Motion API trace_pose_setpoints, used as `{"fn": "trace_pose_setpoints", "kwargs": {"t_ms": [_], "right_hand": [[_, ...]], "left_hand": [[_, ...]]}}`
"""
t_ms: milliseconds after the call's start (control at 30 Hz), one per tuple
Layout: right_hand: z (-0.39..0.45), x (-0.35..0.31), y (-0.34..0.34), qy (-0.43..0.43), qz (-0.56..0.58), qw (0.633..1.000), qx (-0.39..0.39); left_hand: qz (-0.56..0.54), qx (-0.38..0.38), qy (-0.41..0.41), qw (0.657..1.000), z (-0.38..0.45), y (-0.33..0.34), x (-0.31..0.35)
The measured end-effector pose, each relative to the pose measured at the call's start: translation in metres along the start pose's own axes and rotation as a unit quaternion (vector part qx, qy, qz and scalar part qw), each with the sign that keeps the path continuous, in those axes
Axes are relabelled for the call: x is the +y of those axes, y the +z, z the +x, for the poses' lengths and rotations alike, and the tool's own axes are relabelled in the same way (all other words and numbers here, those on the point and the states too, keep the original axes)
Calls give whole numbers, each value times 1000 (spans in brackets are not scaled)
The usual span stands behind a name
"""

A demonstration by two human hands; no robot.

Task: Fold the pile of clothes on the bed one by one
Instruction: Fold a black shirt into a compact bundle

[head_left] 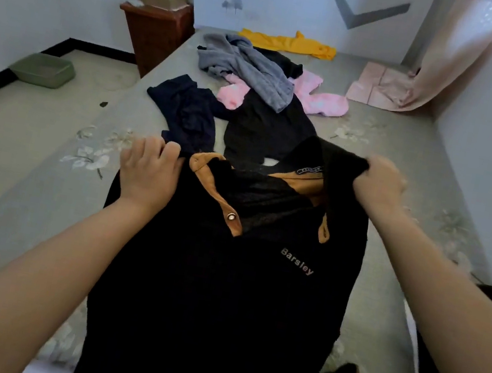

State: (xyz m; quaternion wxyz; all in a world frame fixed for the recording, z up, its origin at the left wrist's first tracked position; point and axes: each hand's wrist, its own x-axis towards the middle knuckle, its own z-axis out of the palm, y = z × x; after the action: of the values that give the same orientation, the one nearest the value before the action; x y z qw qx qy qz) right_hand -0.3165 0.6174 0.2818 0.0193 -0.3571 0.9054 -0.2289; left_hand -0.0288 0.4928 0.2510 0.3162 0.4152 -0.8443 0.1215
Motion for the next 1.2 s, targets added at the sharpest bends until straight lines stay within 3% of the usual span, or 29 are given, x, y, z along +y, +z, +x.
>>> {"fn": "trace_pose_setpoints", "kwargs": {"t_ms": [133,200,333,533,633,733,867,933,1067,1200], "right_hand": [[66,25,107,8,18,996,-91],[60,50,157,-8,-8,987,-159],[-12,107,231,-2,-59,969,-239],[-120,187,270,188,-161,936,-251],[-136,207,278,164,-147,944,-246],[-112,233,263,136,-176,959,-176],[-48,282,220,204,-268,936,-97],[-33,286,212,220,-283,929,-94],[-82,233,233,21,-225,952,-207],[-206,160,256,-205,-114,931,-280]], "left_hand": [[11,-203,-124,971,15,115,2],[10,-286,-99,953,-7,160,9],[60,-460,-14,886,-98,211,30],[41,-607,-2,794,-224,224,43],[38,-632,9,774,-258,224,50],[21,-629,39,776,-274,222,61],[-3,-615,71,786,-279,219,75],[-16,-613,106,783,-276,220,78],[-35,-608,148,779,-277,215,76],[-78,-576,161,798,-285,192,60]]}}
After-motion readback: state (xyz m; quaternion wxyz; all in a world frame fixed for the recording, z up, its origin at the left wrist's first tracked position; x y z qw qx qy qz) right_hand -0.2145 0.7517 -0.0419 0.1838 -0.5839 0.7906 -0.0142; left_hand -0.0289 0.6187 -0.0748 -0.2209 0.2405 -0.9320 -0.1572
